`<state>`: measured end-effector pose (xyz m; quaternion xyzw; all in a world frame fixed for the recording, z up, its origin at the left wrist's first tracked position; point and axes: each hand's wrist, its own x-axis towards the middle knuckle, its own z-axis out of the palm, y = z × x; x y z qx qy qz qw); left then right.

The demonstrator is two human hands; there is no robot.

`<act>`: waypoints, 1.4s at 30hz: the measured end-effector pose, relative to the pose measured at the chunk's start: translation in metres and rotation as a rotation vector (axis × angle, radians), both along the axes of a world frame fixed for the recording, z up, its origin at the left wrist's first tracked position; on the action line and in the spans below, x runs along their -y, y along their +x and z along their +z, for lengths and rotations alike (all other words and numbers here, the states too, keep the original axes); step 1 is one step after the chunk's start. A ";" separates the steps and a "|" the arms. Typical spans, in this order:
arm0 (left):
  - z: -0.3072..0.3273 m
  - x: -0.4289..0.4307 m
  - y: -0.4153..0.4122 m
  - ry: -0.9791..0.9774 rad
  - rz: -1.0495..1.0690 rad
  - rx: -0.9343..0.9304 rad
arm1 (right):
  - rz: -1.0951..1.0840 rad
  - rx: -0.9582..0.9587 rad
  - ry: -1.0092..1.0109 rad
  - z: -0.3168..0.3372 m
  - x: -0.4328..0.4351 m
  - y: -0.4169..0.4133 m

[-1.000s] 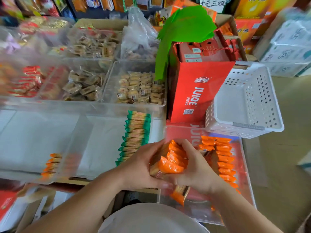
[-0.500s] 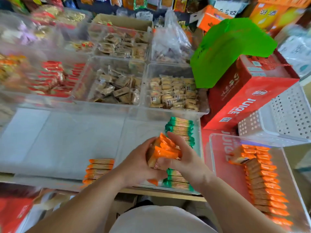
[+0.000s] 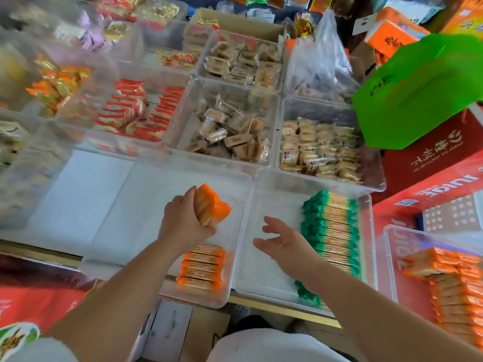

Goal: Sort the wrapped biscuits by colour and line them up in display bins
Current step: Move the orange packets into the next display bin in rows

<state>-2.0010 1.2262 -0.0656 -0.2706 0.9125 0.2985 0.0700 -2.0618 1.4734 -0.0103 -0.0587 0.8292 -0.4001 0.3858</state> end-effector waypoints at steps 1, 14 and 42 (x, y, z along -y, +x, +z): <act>-0.007 0.002 -0.004 -0.058 -0.045 0.048 | -0.004 0.004 0.029 -0.003 0.008 0.000; -0.060 0.012 -0.040 -0.276 -0.512 0.296 | 0.283 -0.101 0.283 -0.035 0.039 0.011; -0.086 -0.016 -0.019 0.370 0.368 0.266 | 0.296 -0.080 0.316 -0.038 0.042 0.005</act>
